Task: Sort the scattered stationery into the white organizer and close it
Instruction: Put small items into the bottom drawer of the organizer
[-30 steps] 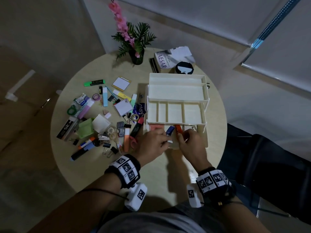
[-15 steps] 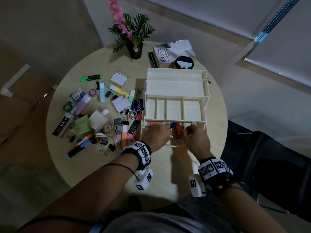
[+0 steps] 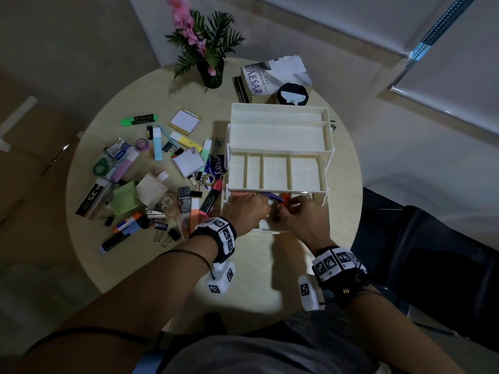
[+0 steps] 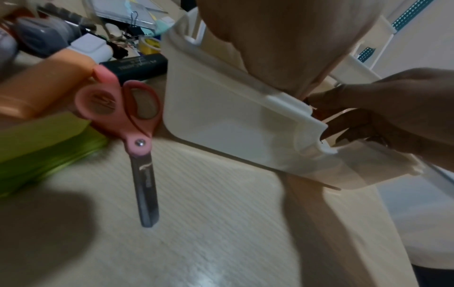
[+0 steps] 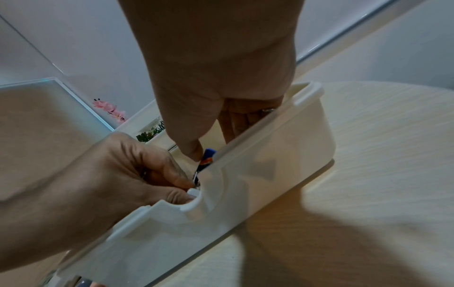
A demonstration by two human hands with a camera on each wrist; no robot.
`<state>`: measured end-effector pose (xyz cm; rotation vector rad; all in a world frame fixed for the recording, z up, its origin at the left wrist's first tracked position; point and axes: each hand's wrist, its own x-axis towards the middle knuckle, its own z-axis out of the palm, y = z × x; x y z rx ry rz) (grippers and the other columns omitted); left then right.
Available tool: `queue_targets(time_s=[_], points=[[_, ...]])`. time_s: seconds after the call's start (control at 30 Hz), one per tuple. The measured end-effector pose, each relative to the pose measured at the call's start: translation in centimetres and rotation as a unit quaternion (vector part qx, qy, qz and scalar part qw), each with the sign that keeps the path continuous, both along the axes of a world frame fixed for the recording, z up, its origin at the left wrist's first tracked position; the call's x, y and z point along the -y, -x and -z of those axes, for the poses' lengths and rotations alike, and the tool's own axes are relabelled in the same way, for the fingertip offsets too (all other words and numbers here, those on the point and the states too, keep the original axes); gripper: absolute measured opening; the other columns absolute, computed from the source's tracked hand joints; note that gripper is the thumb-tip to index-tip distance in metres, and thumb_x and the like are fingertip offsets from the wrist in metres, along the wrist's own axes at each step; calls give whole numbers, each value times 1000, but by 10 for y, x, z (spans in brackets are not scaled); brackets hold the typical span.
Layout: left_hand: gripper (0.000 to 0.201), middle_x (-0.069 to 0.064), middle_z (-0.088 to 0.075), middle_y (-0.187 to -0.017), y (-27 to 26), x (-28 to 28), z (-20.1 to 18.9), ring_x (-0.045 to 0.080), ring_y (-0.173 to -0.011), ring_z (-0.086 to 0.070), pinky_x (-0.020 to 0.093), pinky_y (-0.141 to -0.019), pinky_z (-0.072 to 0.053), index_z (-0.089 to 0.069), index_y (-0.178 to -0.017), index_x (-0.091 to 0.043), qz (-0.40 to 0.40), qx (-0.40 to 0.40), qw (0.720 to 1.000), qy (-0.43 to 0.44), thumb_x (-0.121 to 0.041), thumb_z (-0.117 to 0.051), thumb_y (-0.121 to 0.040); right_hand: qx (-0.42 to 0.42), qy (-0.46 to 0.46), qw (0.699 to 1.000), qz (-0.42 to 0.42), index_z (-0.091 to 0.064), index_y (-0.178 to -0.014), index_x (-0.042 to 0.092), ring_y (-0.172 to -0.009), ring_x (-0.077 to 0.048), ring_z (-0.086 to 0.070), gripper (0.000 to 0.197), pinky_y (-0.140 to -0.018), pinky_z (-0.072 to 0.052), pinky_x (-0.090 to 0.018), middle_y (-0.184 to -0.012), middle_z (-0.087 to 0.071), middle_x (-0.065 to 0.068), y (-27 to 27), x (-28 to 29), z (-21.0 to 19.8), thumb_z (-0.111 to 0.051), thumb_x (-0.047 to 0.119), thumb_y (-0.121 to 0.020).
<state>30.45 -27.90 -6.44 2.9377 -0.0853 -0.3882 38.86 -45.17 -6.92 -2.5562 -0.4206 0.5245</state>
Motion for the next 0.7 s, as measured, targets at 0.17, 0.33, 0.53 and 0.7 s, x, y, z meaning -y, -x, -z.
queue_targets(time_s=[0.17, 0.33, 0.53, 0.7], points=[[13, 3, -70, -88, -5, 1, -5, 23, -81, -70, 43, -80, -60, -75, -85, -14, -75, -30, 996, 30, -26, -79, -90, 10, 24, 1000, -17, -73, -112, 21, -92, -22, -73, 38, -70, -43, -25, -100, -79, 1, 3, -5, 2, -71, 51, -91], [18, 6, -74, -90, -5, 9, -6, 27, -87, -72, 40, -80, -57, -72, -99, -16, -141, 14, 990, 20, -33, -66, -98, 27, -10, 1000, 8, -72, -109, 20, -91, -21, -72, 32, -73, -49, -28, -98, -77, 1, 5, -5, 6, -74, 45, -89], [39, 5, -75, -103, -1, 9, -4, 30, -93, -73, 39, -73, -55, -53, -137, -25, -154, 19, 987, 40, -18, -61, -99, 53, -32, 998, 1, -71, -105, 21, -88, -24, -71, 36, -76, -57, -35, -94, -76, -1, 6, -15, 8, -69, 52, -87], [47, 2, -63, -89, -8, 2, -14, 29, -82, -69, 41, -73, -59, -42, -147, -38, -15, -26, 999, 27, -22, -47, -103, 35, 20, 999, -35, -68, -113, 20, -88, -27, -72, 33, -72, -57, -36, -96, -76, -5, 8, -12, 12, -72, 41, -87]])
